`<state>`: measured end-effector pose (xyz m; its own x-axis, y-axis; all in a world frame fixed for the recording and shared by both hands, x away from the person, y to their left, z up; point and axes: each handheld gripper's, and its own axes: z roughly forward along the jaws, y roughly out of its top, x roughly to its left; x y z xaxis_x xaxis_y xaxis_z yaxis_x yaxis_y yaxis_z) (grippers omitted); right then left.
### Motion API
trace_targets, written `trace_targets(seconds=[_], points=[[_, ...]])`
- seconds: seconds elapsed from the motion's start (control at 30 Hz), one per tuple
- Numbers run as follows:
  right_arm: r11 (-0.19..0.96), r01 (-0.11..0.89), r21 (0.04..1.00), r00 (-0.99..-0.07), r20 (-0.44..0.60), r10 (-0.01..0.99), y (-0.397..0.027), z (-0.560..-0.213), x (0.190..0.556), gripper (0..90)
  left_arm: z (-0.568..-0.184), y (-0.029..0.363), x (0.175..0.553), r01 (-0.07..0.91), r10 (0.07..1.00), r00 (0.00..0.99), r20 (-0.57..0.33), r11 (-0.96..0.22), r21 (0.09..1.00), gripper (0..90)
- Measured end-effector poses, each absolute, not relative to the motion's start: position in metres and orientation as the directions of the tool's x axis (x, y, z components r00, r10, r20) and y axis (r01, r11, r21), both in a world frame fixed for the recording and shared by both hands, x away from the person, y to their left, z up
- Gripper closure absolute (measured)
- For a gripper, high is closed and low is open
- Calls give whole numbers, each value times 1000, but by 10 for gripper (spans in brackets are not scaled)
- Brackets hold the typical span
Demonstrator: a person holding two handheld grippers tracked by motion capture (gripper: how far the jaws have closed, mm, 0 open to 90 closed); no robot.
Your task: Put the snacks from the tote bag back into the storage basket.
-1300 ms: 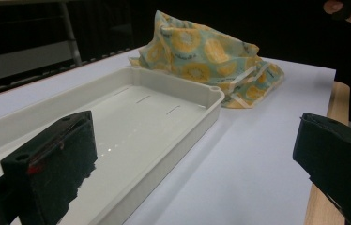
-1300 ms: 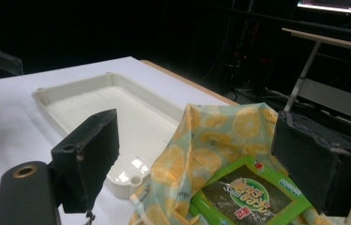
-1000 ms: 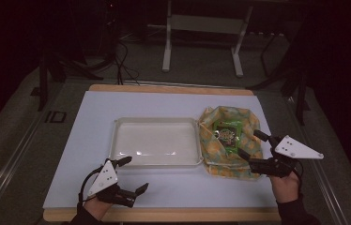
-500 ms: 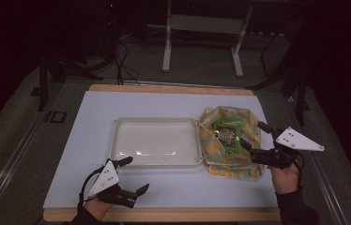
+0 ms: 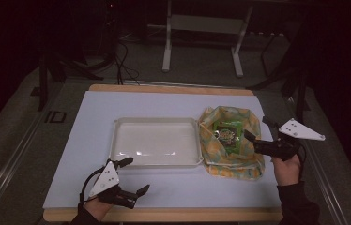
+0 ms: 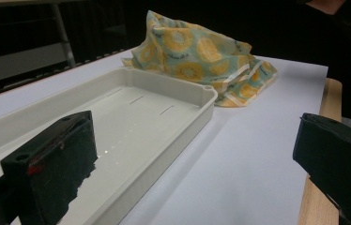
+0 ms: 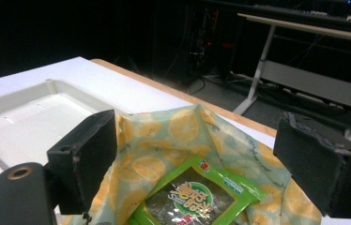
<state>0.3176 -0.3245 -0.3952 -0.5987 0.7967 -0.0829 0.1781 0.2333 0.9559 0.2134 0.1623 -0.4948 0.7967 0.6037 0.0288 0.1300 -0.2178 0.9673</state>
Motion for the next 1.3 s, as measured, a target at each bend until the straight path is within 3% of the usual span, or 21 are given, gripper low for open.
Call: trace_targets(seconds=[0.43, 0.57, 0.67, 0.73, 1.1, 1.3], points=[[281, 302, 911, -565, -67, 823, -321, -412, 338, 150, -495, 162, 213, 129, 597, 801, 30, -222, 966, 5], [248, 434, 866, -576, 55, 816, -324, -422, 349, 185, -495, 162, 213, 129, 597, 802, 29, -221, 967, 6], [261, 422, 868, -550, 17, 835, -325, -429, 352, 166, -495, 162, 213, 128, 596, 802, 30, -222, 967, 6], [242, 436, 867, -543, 39, 839, -326, -432, 355, 126, -495, 162, 213, 128, 595, 803, 30, -222, 967, 6], [207, 499, 841, -502, 86, 860, -319, -440, 370, 109, -495, 160, 213, 125, 590, 807, 39, -234, 964, 6], [203, 545, 814, -471, 97, 877, -318, -447, 381, 200, -495, 160, 213, 126, 589, 807, 39, -236, 964, 6]])
